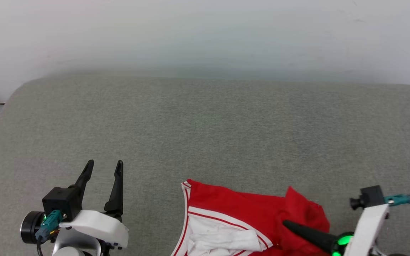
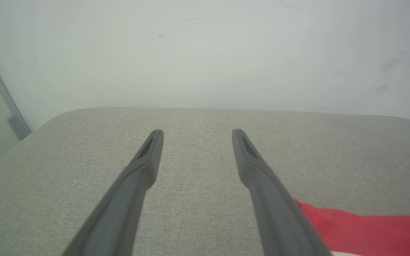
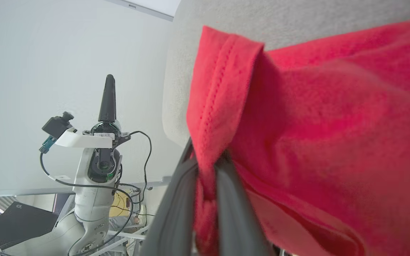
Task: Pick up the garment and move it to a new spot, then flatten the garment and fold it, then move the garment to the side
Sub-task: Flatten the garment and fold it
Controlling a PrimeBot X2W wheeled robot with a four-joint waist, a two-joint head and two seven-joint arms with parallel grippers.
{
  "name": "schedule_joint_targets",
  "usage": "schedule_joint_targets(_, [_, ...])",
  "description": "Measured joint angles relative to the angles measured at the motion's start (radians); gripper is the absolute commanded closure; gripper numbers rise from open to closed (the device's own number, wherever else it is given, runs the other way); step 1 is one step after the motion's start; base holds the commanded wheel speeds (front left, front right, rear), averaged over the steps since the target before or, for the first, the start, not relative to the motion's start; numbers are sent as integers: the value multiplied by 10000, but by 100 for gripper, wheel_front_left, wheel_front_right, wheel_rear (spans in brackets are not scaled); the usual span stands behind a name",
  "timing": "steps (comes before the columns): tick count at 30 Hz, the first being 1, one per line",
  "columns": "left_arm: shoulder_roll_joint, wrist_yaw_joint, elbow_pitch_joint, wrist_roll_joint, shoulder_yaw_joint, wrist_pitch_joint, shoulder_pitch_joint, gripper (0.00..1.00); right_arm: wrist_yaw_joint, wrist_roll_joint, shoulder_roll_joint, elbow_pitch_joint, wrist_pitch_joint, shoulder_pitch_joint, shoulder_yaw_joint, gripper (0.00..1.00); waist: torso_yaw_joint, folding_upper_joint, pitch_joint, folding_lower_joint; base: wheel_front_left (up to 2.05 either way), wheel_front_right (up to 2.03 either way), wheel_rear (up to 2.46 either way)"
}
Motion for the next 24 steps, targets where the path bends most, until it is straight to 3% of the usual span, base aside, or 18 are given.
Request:
schedule_joint_targets(7, [-201, -48, 100, -8, -75, -79, -184, 0, -2, 1085, 12, 631, -1509, -514, 1929, 100, 582, 0, 164, 0, 0, 0, 0])
schedule_joint_targets(13, [-362, -121, 192, -6, -58, -155, -346, 0, -2, 1323, 27, 1369, -2763, -1270, 3463, 100, 922, 0, 485, 0, 0, 0, 0])
schedule_joint_targets(23, [-673, -380, 468, 36, 6, -288, -683, 0, -2, 512, 27, 2974, -4353, -1992, 4393, 100, 1163, -1, 1151, 1, 0, 0, 0])
schedule_joint_targets(24, [-702, -387, 510, 67, 17, -322, -698, 0, -2, 449, 25, 3095, -4491, -2017, 4468, 78, 1157, -1, 1159, 1, 0, 0, 0])
